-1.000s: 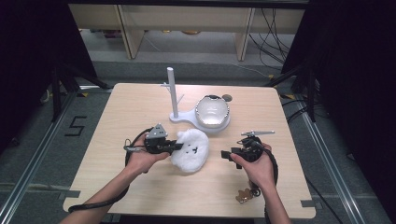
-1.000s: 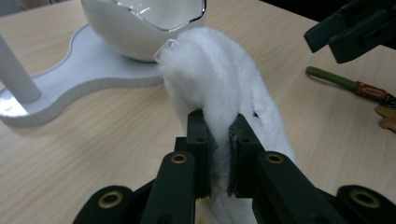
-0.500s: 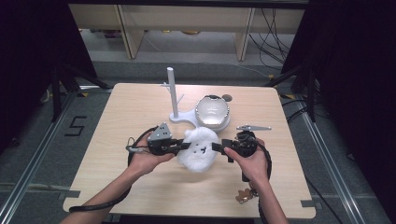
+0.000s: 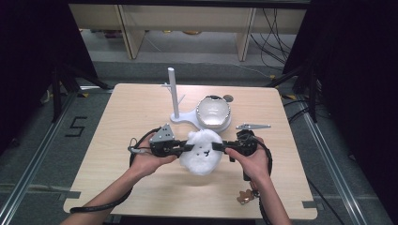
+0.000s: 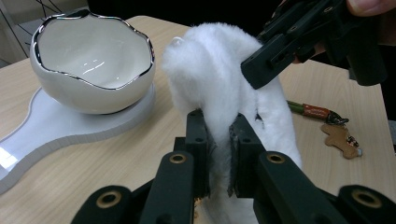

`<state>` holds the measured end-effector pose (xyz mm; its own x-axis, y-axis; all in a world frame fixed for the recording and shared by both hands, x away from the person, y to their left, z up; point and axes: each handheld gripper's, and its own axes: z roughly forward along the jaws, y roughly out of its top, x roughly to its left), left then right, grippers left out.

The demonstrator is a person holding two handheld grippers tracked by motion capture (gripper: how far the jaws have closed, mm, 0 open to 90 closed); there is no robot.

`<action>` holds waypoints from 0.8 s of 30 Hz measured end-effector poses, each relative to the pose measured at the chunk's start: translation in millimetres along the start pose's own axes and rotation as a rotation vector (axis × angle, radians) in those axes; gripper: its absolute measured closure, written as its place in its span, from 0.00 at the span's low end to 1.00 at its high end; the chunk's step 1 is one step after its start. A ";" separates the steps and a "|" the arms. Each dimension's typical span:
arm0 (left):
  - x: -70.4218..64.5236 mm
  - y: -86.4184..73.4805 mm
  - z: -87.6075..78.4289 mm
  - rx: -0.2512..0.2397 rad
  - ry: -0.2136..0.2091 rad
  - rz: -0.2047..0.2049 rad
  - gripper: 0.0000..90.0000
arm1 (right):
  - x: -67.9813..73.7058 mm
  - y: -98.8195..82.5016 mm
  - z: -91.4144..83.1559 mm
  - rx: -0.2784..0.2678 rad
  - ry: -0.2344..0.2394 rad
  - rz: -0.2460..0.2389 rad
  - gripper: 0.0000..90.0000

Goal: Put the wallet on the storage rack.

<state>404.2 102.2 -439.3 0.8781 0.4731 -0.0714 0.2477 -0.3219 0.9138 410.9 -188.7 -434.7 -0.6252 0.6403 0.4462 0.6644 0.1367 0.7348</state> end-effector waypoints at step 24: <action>14.4 -12.6 -46.7 -0.080 0.175 -0.054 0.56 | 17.5 28.1 -19.5 -0.167 -0.066 -0.113 0.89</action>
<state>394.6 151.4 -433.2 0.7783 0.6253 -0.0575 0.2535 -0.2292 0.9398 410.6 -188.3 -396.3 -0.6599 0.6771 0.3257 0.5110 0.0866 0.8552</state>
